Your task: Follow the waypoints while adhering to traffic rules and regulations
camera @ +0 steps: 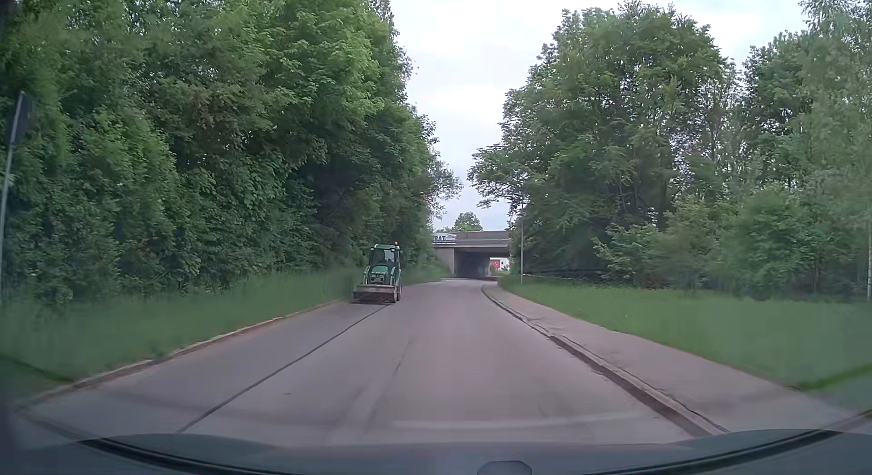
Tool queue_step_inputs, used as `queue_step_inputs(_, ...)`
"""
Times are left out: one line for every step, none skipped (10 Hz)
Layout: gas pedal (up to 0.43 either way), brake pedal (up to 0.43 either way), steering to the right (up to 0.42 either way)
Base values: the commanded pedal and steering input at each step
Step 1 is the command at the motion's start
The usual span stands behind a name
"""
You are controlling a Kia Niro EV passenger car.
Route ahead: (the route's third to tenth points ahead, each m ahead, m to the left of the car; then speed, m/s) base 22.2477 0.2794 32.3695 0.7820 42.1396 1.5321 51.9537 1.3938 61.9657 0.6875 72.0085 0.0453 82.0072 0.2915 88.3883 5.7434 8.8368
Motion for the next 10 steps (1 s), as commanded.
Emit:
queue_step_inputs(0.197,0.0,-0.016)
queue_step_inputs(0.197,0.0,-0.016)
queue_step_inputs(0.189,0.0,-0.015)
queue_step_inputs(0.157,0.0,-0.015)
queue_step_inputs(0.138,0.0,-0.013)
queue_step_inputs(0.138,0.0,-0.009)
queue_step_inputs(0.138,0.0,-0.006)
queue_step_inputs(0.15,0.0,-0.004)
queue_step_inputs(0.15,0.0,-0.004)
queue_step_inputs(0.15,0.0,-0.004)
